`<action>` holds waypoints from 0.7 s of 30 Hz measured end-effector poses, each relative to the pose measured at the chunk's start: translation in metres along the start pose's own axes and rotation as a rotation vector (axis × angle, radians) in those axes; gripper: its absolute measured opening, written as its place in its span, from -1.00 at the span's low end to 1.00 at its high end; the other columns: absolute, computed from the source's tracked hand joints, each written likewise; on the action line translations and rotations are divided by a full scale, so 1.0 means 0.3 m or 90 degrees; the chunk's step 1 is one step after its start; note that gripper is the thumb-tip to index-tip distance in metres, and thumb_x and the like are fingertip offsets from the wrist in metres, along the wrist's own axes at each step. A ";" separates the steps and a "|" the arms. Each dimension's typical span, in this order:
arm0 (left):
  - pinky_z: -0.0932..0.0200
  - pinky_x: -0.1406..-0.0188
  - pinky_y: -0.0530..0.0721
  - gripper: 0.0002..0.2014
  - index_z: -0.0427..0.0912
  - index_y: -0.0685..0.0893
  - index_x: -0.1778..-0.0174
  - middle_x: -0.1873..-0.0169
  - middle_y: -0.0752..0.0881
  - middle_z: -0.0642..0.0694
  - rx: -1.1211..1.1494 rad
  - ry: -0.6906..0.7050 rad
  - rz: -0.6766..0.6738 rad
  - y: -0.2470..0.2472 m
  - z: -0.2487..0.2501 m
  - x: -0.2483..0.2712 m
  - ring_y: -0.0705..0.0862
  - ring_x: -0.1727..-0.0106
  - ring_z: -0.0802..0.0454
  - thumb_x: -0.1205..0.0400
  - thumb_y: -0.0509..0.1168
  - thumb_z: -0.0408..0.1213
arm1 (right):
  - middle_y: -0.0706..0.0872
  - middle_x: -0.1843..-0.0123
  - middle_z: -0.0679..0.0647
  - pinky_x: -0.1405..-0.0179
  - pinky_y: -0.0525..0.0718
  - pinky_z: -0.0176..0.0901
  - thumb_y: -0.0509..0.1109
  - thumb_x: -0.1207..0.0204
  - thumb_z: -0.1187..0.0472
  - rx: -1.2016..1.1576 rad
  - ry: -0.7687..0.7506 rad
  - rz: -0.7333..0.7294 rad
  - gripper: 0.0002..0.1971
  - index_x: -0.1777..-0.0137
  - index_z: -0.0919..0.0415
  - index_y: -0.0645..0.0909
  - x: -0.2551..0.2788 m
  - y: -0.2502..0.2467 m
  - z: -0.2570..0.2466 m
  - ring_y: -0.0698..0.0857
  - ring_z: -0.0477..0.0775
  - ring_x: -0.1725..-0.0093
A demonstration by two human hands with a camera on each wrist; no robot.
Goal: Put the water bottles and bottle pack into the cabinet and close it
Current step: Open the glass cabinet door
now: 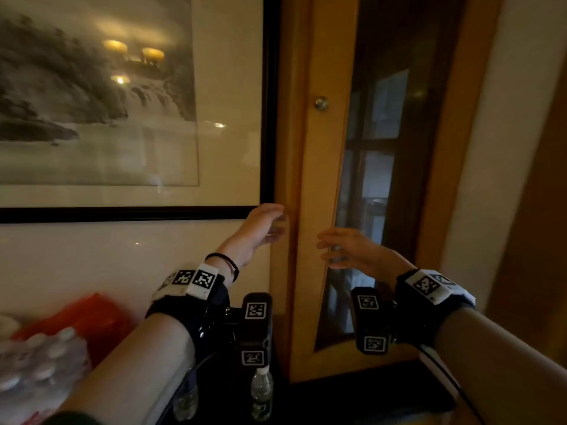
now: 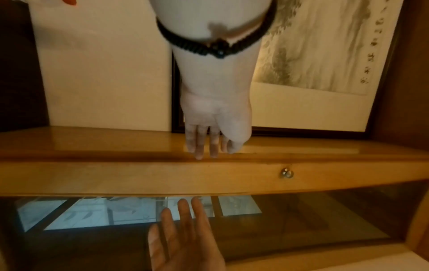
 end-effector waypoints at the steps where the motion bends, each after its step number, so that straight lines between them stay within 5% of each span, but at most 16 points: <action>1: -0.01 -0.23 0.70 -0.70 -0.04 0.52 -0.37 -0.21 0.68 -0.08 -0.003 -0.001 0.005 0.020 -0.013 -0.027 0.73 -0.10 -0.04 -0.72 0.17 -0.13 | 0.67 -0.24 0.04 -0.26 0.68 0.04 0.23 -0.65 0.16 -0.002 -0.004 0.011 -0.72 -0.35 0.06 0.52 -0.020 -0.019 0.011 0.67 0.12 -0.24; 4: 0.02 -0.29 0.64 -0.60 0.03 0.41 -0.50 -0.30 0.60 -0.02 -0.028 -0.006 0.020 0.077 -0.045 -0.097 0.66 -0.20 0.04 -0.72 0.17 -0.11 | 0.64 -0.25 0.08 -0.24 0.65 0.05 0.25 -0.63 0.18 -0.028 0.000 0.067 -0.63 -0.43 0.10 0.44 -0.092 -0.088 0.037 0.66 0.09 -0.19; 7: 0.03 -0.42 0.50 -0.49 0.02 0.25 -0.61 -0.42 0.51 0.00 -0.025 -0.003 0.020 0.132 -0.064 -0.166 0.54 -0.35 0.06 -0.73 0.16 -0.11 | 0.64 -0.02 0.02 -0.25 0.61 0.05 0.25 -0.63 0.22 -0.093 0.008 0.142 -0.64 -0.41 0.13 0.40 -0.180 -0.147 0.062 0.63 0.01 0.00; 10: -0.04 -0.55 0.35 -0.42 0.05 0.14 -0.65 -0.57 0.36 0.01 -0.023 0.001 0.008 0.166 -0.073 -0.221 0.38 -0.55 -0.01 -0.72 0.17 -0.10 | 0.57 -0.33 0.15 -0.28 0.61 0.07 0.32 -0.57 0.20 -0.136 -0.004 0.201 -0.49 -0.51 0.10 0.32 -0.269 -0.178 0.080 0.58 0.11 -0.21; 13: 0.00 -0.49 0.37 -0.45 0.09 0.21 -0.62 -0.52 0.43 0.10 -0.037 0.001 0.019 0.181 -0.096 -0.278 0.43 -0.50 0.07 -0.70 0.19 -0.07 | 0.51 -0.44 0.15 -0.35 0.55 0.06 0.35 -0.54 0.19 -0.156 -0.017 0.221 -0.39 -0.57 0.10 0.23 -0.351 -0.186 0.095 0.53 0.13 -0.34; 16: 0.18 -0.19 0.43 -0.64 0.18 0.41 -0.47 -0.22 0.56 0.28 -0.043 0.016 0.038 0.201 -0.103 -0.312 0.53 -0.21 0.28 -0.74 0.12 -0.14 | 0.53 -0.43 0.13 -0.22 0.55 -0.04 0.33 -0.55 0.22 -0.149 -0.028 0.202 -0.38 -0.59 0.13 0.21 -0.415 -0.181 0.109 0.56 0.09 -0.32; 21: 0.04 -0.36 0.45 -0.39 0.16 0.23 -0.61 -0.54 0.33 0.07 -0.048 -0.003 0.091 0.226 -0.124 -0.340 0.39 -0.49 0.02 -0.62 0.22 -0.03 | 0.51 -0.38 0.17 -0.14 0.58 -0.05 0.30 -0.52 0.28 -0.150 -0.062 0.210 -0.42 -0.53 0.12 0.24 -0.466 -0.172 0.122 0.57 0.09 -0.26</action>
Point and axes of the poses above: each hand's wrist, its own x-axis away from the middle knuckle, its own y-axis out of the palm, z = x × y, the point moved 5 cm from there along -x, towards the middle knuckle
